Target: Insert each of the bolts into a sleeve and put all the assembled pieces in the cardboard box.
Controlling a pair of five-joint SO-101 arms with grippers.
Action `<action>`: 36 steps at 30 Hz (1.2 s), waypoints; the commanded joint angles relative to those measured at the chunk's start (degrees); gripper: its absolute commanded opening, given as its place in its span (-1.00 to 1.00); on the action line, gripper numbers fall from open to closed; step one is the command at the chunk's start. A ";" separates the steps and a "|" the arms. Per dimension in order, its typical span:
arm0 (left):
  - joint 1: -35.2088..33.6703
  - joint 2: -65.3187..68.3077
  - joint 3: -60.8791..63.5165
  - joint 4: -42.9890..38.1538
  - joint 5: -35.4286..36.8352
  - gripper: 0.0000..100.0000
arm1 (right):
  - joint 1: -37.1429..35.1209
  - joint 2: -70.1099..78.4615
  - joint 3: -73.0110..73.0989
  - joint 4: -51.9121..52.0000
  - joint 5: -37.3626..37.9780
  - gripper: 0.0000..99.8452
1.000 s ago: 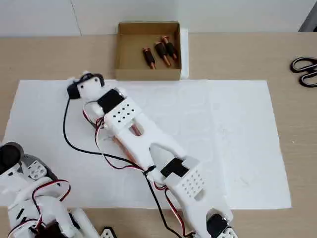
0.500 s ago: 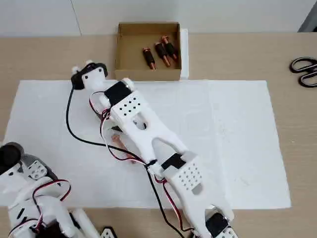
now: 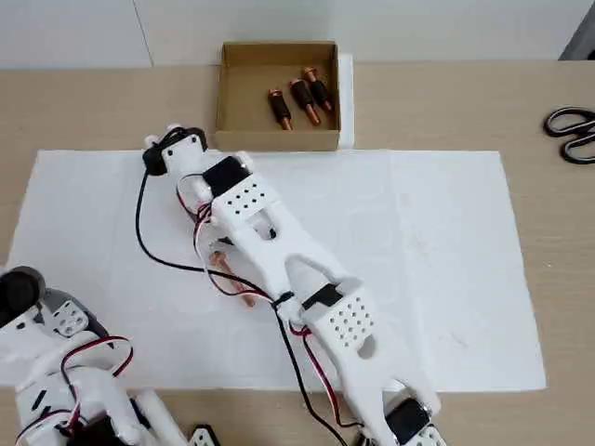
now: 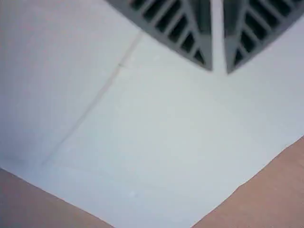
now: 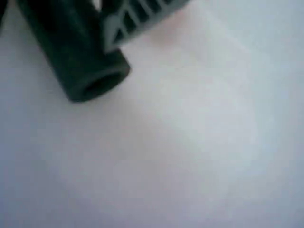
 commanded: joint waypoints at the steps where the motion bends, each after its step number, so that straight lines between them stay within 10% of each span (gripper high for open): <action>1: 0.00 -0.53 -1.98 0.09 0.09 -0.99 | 1.54 0.04 -1.67 -0.22 0.26 -0.72; 36: 0.00 -0.53 -2.07 0.18 0.09 -0.99 | -1.80 6.37 -4.75 3.65 2.99 -0.73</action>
